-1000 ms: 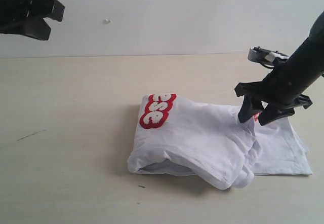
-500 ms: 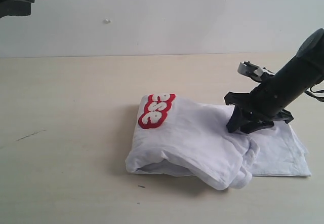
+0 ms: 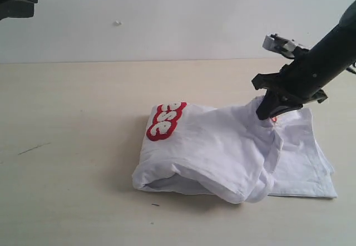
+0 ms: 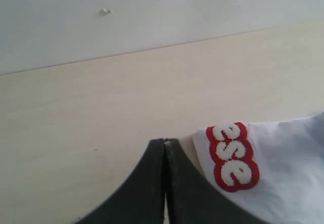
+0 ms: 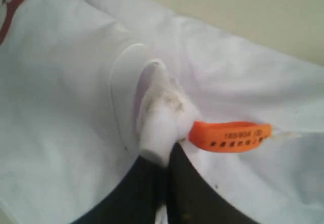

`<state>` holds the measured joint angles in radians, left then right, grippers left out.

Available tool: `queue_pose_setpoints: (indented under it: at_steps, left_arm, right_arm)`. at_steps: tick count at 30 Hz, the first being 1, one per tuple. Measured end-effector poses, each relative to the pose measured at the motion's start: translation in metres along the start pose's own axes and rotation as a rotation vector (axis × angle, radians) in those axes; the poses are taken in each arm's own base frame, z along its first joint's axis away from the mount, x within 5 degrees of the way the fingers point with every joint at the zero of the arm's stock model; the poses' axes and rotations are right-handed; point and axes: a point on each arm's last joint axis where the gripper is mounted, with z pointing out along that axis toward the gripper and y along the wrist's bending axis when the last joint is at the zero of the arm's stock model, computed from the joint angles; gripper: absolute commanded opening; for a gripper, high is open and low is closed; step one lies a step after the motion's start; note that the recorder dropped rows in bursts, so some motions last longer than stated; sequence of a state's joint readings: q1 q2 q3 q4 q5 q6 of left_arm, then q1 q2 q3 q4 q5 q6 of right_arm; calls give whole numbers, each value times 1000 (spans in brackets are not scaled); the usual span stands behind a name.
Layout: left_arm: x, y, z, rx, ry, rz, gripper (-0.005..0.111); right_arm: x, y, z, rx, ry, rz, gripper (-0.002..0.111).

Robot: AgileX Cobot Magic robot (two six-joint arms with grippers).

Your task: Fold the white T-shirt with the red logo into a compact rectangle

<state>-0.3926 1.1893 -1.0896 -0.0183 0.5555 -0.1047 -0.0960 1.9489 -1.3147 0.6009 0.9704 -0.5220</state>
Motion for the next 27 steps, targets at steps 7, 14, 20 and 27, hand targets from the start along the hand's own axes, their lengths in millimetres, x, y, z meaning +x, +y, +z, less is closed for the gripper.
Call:
queue_pose_setpoints:
  at_steps: [7, 14, 20, 27]
  left_arm:
    - [0, 0, 0, 0, 0, 0, 0]
    - [0, 0, 0, 0, 0, 0, 0]
    - [0, 0, 0, 2, 0, -2, 0]
    - [15, -11, 9, 49, 58, 38, 0]
  right_arm:
    - [5, 16, -55, 173, -90, -54, 0]
    - [15, 17, -92, 377, -137, -24, 0]
    - [19, 2, -92, 521, -80, 49, 0]
    - [13, 17, -87, 340, -133, 15, 0]
